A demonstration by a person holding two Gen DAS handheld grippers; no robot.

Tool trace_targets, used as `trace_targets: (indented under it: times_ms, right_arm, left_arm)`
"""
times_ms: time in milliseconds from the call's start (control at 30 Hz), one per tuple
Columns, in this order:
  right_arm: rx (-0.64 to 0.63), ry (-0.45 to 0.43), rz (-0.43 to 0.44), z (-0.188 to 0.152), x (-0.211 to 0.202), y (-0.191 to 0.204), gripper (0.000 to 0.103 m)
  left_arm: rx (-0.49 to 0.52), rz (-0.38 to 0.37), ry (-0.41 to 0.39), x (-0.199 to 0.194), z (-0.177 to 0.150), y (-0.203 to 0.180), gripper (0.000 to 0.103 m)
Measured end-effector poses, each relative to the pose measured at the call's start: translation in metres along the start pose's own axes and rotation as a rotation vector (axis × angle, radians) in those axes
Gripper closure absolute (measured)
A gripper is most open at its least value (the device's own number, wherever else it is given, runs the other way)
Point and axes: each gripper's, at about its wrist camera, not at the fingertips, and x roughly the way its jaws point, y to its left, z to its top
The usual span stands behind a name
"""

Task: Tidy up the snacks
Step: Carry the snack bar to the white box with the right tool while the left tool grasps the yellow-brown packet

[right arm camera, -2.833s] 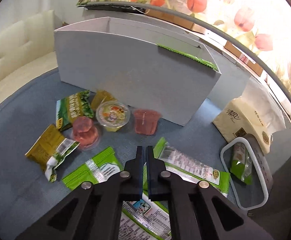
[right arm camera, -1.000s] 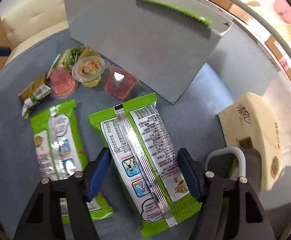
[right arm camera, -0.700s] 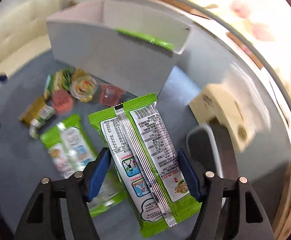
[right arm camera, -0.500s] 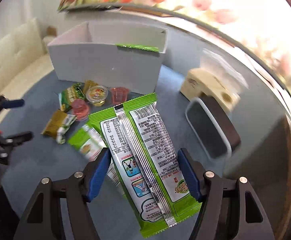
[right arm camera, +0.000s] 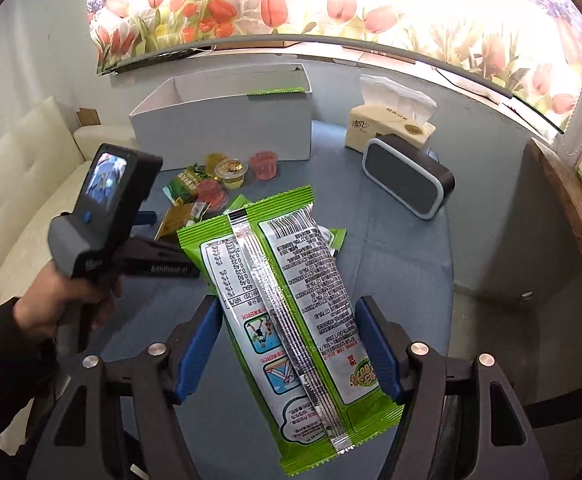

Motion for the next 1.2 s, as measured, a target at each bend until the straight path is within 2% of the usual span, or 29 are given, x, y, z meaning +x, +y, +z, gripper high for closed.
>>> trace_targets:
  times_ms: [167, 233, 300, 333, 367, 500, 733, 900, 1033, 1133, 1200]
  right_arm:
    - [0.021, -0.007, 0.017, -0.009, -0.003, -0.001, 0.030]
    - [0.026, -0.008, 0.021, -0.012, -0.002, 0.000, 0.030]
    - [0.031, -0.004, 0.033, -0.014, 0.000, 0.001, 0.030]
    - [0.032, -0.002, 0.038, -0.015, 0.001, 0.003, 0.030]
    - [0.032, -0.001, 0.042, -0.016, 0.002, 0.004, 0.030]
    - [0.027, 0.001, 0.053, -0.017, 0.004, 0.011, 0.030]
    - [0.015, -0.011, 0.065, -0.012, 0.002, 0.023, 0.030]
    - [-0.002, -0.040, 0.064, 0.009, 0.003, 0.029, 0.030]
    - [-0.034, -0.094, 0.066, 0.048, 0.002, 0.033, 0.030]
    - [-0.037, -0.126, 0.113, 0.084, 0.009, 0.030, 0.030]
    - [-0.043, -0.126, 0.102, 0.110, 0.017, 0.029, 0.030]
  left_arm:
    - [-0.003, 0.000, 0.004, 0.001, 0.002, 0.001, 0.002]
    - [-0.006, 0.002, 0.002, -0.001, 0.002, 0.002, 0.006]
    - [-0.005, 0.010, -0.022, -0.007, 0.000, 0.003, 0.031]
    - [-0.005, 0.003, -0.017, -0.009, 0.000, 0.005, 0.034]
    - [0.003, -0.001, -0.019, -0.012, -0.001, 0.007, 0.045]
    - [-0.011, -0.015, -0.021, -0.016, -0.005, 0.010, 0.054]
    - [-0.032, -0.034, -0.088, -0.049, -0.010, 0.015, 0.055]
    - [-0.040, -0.036, -0.175, -0.093, 0.006, 0.028, 0.055]
    - [-0.055, -0.044, -0.239, -0.124, 0.036, 0.047, 0.055]
    - [-0.072, -0.039, -0.275, -0.139, 0.065, 0.063, 0.055]
    - [-0.087, -0.050, -0.290, -0.146, 0.085, 0.075, 0.055]
